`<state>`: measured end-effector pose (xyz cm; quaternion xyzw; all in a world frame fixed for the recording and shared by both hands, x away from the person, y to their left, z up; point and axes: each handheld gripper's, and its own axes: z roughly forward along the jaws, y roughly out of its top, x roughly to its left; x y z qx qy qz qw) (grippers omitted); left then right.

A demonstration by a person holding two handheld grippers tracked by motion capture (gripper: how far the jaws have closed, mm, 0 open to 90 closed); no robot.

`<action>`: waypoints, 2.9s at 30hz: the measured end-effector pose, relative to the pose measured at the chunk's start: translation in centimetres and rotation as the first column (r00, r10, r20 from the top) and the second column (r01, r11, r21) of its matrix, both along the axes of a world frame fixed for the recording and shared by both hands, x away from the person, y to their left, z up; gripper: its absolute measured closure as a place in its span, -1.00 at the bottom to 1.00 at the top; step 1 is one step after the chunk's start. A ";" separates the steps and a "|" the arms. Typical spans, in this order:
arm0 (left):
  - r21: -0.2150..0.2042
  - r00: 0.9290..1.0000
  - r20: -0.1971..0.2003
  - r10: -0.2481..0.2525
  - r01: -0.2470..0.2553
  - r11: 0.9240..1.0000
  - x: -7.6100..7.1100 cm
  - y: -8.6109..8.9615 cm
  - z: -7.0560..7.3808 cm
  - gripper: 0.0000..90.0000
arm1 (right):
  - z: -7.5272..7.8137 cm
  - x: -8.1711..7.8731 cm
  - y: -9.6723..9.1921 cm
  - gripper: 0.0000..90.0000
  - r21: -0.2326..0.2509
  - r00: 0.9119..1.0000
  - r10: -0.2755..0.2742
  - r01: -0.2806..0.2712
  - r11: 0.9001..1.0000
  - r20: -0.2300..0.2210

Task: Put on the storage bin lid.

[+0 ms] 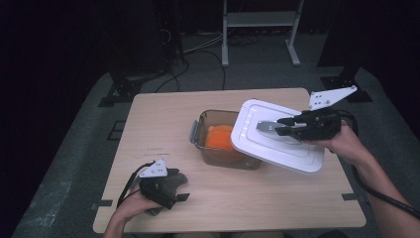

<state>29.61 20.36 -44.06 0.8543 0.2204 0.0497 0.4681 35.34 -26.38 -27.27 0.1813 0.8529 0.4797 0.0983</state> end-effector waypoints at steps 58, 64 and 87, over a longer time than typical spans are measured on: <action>-0.013 1.000 -0.005 -0.008 0.008 1.000 0.1 -0.1 -0.1 -0.96 | -1.0 5.7 7.3 0.48 0.018 0.994 0.110 -0.110 0.994 -0.010; -0.012 1.000 -0.007 -0.008 0.008 1.000 0.1 -0.1 -0.1 -0.96 | -1.4 6.3 7.9 0.48 0.010 0.993 0.120 -0.120 0.993 -0.012; -0.005 1.000 -0.009 -0.006 0.005 1.000 -0.1 0.2 -0.2 -0.96 | -2.8 8.2 10.3 0.48 -0.023 0.984 0.176 -0.177 0.984 -0.037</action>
